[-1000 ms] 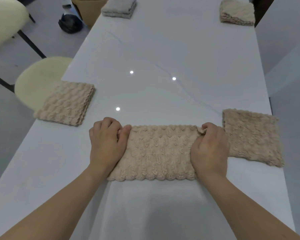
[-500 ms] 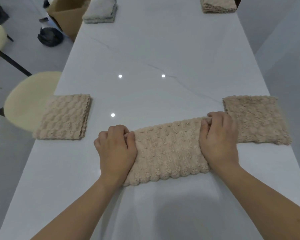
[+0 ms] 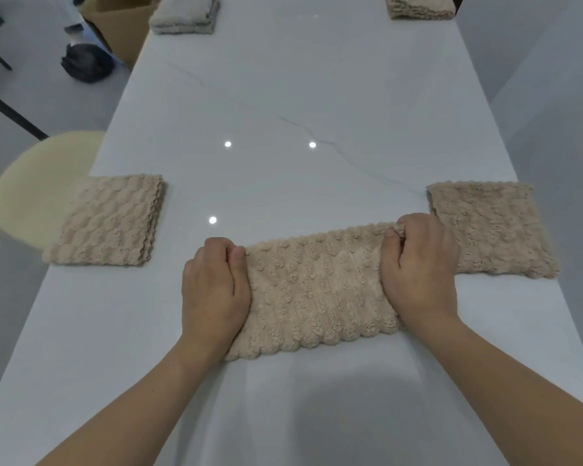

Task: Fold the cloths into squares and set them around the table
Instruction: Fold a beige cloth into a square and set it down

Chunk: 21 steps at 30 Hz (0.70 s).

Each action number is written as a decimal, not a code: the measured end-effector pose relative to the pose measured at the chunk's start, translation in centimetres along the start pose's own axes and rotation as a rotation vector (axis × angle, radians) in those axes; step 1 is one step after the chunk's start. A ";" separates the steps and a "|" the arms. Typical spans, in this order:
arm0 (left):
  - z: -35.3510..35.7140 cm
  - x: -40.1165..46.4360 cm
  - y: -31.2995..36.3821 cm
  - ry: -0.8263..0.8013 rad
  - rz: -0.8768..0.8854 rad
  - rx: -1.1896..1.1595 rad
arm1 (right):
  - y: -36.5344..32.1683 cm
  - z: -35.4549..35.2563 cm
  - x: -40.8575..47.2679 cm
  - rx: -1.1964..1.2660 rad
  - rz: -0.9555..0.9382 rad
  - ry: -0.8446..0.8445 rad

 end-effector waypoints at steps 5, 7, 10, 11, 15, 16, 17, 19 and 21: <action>0.1 -0.1 0.0 0.012 0.005 -0.010 | 0.0 -0.3 0.0 0.150 0.019 -0.024; 0.1 0.1 0.2 0.008 0.022 0.008 | 0.2 -0.3 0.0 0.207 0.047 -0.023; 0.2 0.2 0.3 -0.010 0.040 0.038 | 0.4 -0.4 0.1 0.288 0.088 -0.035; 0.2 0.2 0.2 -0.009 0.043 0.042 | 0.3 -0.5 0.1 0.302 0.092 -0.035; 0.1 0.2 -0.2 0.022 -0.013 -0.015 | 0.3 -0.7 0.0 0.339 0.120 -0.030; 0.1 0.2 -0.2 0.034 -0.040 -0.043 | 0.4 -0.7 0.1 0.346 0.135 -0.032; 0.1 0.2 -0.3 0.044 -0.060 -0.064 | 0.4 -0.6 0.1 0.341 0.141 -0.035; 0.0 0.1 -0.4 0.058 -0.073 -0.076 | 0.4 -0.4 0.1 0.302 0.126 -0.039; -0.1 0.2 -0.4 0.063 -0.066 -0.102 | 0.4 -0.3 0.1 0.283 0.122 -0.045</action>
Point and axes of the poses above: each hand's wrist, its own x-axis towards the middle knuckle, its own z-axis out of the palm, y = z × x, the point moved 2 cm from there along x, towards the middle knuckle, and after that the axes turned 15 degrees about z, right-handed, at the moved point
